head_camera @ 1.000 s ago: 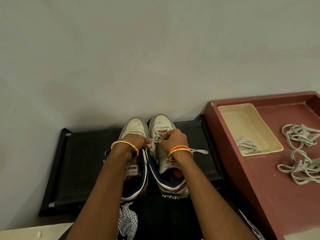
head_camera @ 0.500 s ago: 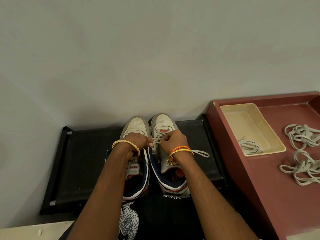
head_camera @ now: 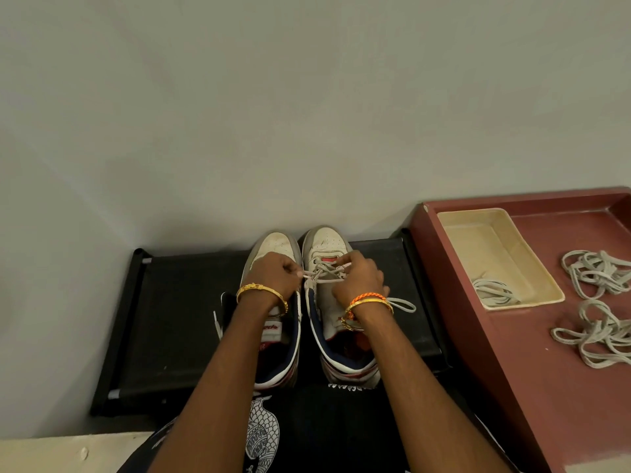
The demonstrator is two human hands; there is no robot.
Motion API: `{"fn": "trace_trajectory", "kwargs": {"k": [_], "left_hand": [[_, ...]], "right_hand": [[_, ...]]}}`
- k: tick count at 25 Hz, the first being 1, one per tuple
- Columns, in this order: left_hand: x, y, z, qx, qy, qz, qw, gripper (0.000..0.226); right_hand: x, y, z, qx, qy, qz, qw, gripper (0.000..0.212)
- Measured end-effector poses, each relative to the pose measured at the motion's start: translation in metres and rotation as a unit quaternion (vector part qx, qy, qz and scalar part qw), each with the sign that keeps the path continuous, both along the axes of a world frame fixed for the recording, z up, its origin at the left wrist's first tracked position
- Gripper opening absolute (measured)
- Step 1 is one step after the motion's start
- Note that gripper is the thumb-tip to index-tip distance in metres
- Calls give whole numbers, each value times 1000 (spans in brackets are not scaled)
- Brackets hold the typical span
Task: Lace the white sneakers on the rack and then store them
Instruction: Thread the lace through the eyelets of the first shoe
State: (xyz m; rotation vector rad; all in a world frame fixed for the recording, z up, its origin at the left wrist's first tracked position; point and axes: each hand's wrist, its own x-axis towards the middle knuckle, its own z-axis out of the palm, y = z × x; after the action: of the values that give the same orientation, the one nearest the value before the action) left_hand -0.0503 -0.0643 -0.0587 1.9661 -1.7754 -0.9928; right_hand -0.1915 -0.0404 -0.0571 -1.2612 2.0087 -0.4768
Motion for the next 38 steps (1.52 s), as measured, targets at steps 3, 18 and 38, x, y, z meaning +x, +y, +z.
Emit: {"fn": "trace_trajectory", "kwargs": {"k": [3, 18, 38], "left_hand": [[13, 5, 17, -94, -9, 105, 990, 11], [4, 14, 22, -52, -80, 14, 995, 19], [52, 11, 48, -130, 166, 470, 857, 22]], "right_hand": [[-9, 6, 6, -3, 10, -35, 999, 43], [-20, 16, 5, -17, -112, -131, 985, 20], [-20, 16, 7, -21, -130, -180, 975, 17]]}}
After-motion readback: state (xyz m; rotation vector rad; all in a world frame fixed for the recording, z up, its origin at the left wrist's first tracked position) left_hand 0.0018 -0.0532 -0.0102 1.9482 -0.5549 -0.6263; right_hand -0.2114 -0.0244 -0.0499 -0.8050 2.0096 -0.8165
